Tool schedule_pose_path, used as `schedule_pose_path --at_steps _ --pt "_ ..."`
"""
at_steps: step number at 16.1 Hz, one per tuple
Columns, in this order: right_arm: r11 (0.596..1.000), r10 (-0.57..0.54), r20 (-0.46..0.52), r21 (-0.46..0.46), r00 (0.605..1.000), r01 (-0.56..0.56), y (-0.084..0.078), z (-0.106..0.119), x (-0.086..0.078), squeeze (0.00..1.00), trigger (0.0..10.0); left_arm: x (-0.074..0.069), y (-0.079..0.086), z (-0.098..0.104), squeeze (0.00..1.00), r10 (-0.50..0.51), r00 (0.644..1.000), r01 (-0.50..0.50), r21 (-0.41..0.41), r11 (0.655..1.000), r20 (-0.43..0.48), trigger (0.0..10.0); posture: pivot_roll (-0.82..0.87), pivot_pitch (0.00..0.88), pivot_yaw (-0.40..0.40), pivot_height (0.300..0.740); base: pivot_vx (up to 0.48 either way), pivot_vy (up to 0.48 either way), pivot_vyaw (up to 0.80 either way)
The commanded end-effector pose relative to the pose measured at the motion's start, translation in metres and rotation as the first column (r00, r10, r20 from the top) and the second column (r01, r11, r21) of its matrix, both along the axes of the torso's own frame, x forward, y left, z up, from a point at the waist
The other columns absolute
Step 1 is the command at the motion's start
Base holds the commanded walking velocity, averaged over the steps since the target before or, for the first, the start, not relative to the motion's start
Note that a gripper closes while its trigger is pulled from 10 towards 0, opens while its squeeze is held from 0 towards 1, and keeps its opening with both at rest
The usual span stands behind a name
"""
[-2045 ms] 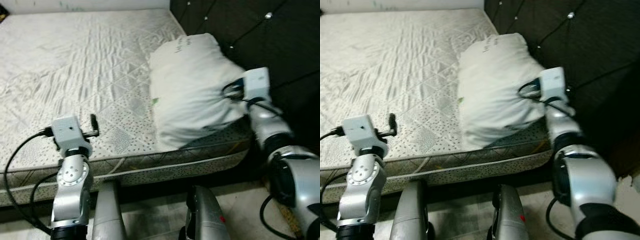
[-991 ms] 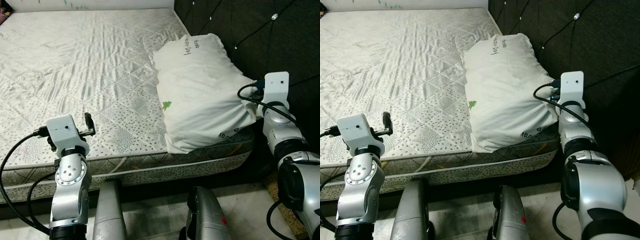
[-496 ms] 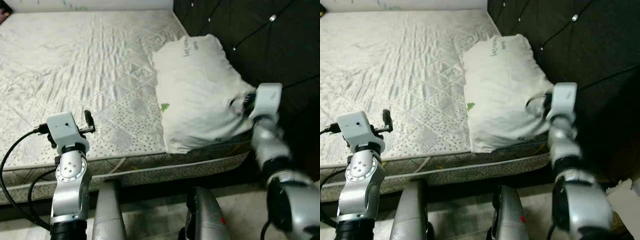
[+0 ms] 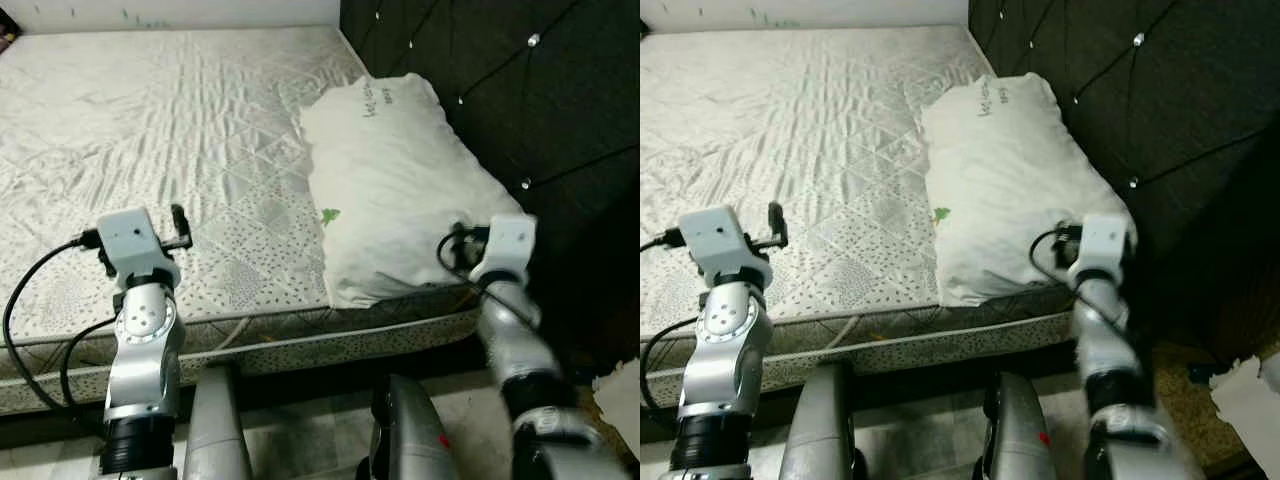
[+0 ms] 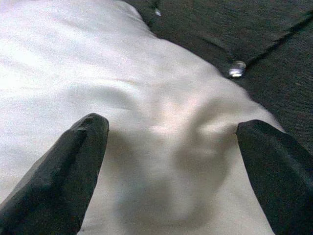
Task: Clean up the room
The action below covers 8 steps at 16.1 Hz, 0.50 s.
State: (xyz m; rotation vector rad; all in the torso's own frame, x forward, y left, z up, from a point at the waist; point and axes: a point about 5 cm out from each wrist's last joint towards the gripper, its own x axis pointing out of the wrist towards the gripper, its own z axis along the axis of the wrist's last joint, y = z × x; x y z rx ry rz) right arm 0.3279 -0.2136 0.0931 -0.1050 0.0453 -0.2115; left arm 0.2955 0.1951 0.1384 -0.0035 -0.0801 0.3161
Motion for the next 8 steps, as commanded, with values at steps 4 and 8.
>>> schedule_pose_path --at_steps 4,8 --pt "0.981 0.165 0.156 0.079 0.974 -0.179 0.041 0.023 -0.012 1.00 10.0 -0.001 0.004 0.001 0.00 -0.016 1.000 0.015 0.043 0.999 0.018 10.0 0.07 0.000 0.003 0.556 0.000 0.000 0.00" --pt "0.952 0.259 0.221 0.105 0.940 -0.287 0.054 0.046 -0.013 1.00 10.0 0.000 0.005 0.004 0.00 -0.040 0.999 0.038 0.077 0.996 0.029 10.0 0.06 0.000 0.015 0.556 0.000 0.000 0.00"
